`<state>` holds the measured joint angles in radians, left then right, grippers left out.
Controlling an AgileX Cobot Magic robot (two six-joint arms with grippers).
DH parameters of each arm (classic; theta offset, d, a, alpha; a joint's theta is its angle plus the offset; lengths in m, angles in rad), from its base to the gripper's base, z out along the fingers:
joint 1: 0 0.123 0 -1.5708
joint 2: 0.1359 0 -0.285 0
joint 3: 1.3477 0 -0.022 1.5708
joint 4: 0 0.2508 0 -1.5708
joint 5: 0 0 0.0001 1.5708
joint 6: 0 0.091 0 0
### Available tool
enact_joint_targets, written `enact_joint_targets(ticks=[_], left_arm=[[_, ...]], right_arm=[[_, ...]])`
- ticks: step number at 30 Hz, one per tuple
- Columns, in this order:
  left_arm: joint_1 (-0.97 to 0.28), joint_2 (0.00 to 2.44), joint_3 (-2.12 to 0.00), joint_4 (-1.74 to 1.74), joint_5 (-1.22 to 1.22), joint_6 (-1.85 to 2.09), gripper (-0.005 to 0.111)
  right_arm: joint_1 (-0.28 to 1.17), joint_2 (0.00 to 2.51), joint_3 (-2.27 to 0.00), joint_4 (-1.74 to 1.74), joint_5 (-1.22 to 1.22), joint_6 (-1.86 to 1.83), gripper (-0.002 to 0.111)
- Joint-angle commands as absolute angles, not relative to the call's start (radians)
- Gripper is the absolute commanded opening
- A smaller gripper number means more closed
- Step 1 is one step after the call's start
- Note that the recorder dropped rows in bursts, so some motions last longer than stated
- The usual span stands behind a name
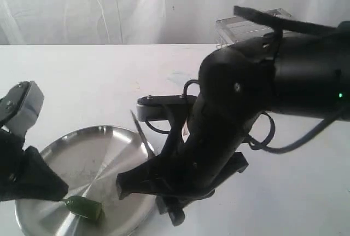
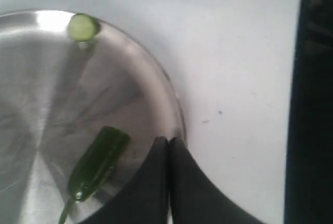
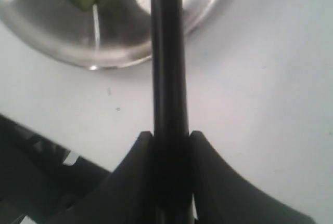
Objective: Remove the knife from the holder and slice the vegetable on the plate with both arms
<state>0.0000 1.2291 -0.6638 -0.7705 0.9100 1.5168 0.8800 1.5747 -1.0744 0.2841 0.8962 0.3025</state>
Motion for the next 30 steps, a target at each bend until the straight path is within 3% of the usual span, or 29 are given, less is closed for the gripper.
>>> enact_joint_targets(ticks=[1,3,10,12,18,26,30], left_arm=[[-0.002,1.228,-0.62,-0.715,0.976,1.638,0.0],[-0.002,1.228,-0.595,-0.732,0.942,1.659,0.006],[-0.002,1.228,-0.544,-0.812,0.904,1.916,0.049],[-0.002,1.233,-0.544,-0.814,0.827,1.934,0.054],[-0.015,1.338,-0.544,-0.848,0.705,2.031,0.057],[-0.2,1.419,-0.544,-0.782,0.414,2.116,0.057],[-0.213,1.48,-0.557,-0.78,0.378,2.116,0.057]], right_arm=[[0.855,1.564,-1.08,0.469,0.873,0.104,0.0],[0.86,1.564,-1.08,0.466,0.814,0.107,0.0],[0.854,1.564,-1.08,0.425,0.765,0.113,0.0],[0.854,1.564,-1.078,0.377,0.772,0.113,0.0],[0.765,1.564,-1.078,0.35,0.839,0.074,0.0],[0.728,1.505,-1.078,0.364,0.975,0.0,0.0],[0.728,1.491,-1.078,0.367,0.959,0.0,0.0]])
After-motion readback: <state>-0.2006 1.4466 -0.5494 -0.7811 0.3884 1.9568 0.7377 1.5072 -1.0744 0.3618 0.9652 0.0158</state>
